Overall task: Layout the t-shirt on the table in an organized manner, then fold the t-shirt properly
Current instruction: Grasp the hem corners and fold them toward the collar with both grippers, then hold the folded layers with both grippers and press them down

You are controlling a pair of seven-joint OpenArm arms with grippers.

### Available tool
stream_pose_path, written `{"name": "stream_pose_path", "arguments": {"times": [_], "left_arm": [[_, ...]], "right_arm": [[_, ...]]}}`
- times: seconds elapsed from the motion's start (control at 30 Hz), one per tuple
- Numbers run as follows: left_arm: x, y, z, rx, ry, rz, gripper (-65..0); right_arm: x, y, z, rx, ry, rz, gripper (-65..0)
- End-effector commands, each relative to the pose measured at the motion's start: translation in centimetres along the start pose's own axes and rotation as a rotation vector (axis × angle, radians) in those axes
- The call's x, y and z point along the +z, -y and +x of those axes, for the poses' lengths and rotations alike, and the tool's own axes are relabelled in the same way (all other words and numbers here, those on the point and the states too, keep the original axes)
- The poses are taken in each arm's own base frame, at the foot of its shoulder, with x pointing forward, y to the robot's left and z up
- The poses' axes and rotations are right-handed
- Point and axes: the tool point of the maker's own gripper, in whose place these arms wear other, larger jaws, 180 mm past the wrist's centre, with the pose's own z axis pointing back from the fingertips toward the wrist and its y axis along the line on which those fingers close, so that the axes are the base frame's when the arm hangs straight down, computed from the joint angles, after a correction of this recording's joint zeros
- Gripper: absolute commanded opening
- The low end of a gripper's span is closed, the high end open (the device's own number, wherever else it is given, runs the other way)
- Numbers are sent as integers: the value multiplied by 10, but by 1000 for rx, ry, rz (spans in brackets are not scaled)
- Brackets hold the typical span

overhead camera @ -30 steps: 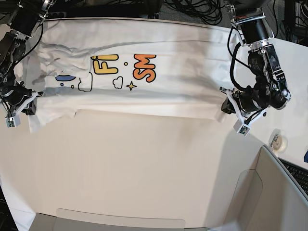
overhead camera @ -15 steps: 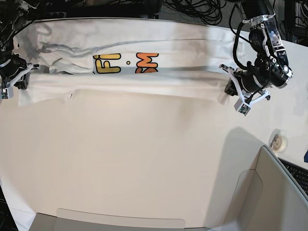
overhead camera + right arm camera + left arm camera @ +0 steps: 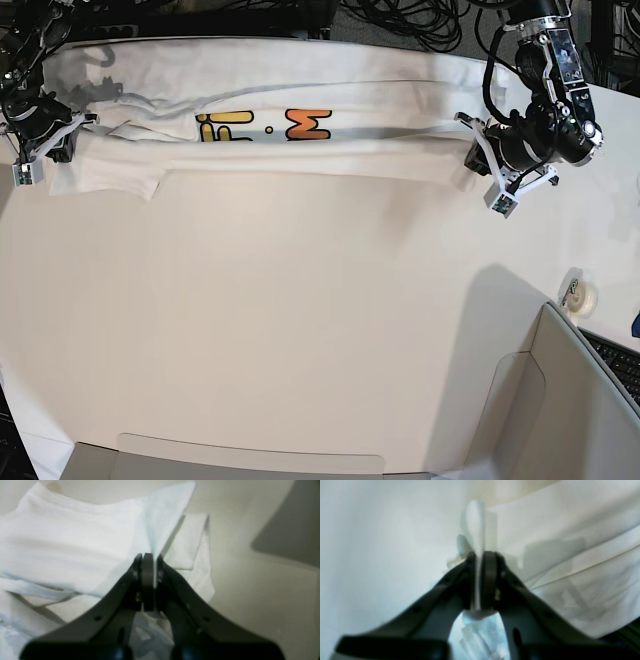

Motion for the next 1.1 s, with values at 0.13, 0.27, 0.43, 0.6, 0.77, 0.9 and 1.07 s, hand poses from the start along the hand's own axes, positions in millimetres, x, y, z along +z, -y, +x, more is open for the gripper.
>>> {"name": "stream_pose_path", "arguments": {"times": [0.13, 0.27, 0.43, 0.6, 0.77, 0.9, 1.07], "left_arm": [[3, 0, -5, -8, -4, 8, -440], [9, -11, -7, -27, -21, 32, -439], [17, -27, -8, -57, -35, 70, -439], [19, -30, -9, -63, -40, 77, -439], [21, -32, -9, -57, -38, 85, -439], [24, -36, -8, -64, -37, 98, -439], [35, -35, 4, -104, -5, 126, -439]], "right_arm": [[7, 6, 1, 23, 12, -11, -505], [9, 9, 3, 37, 10, -19, -437], [14, 26, 14, 87, 12, -49, -425], [18, 32, 21, 109, 20, -61, -424], [19, 33, 23, 110, 27, -63, -426], [27, 28, 38, 140, 70, -73, -426], [30, 14, 55, 139, 134, -68, -426]]}}
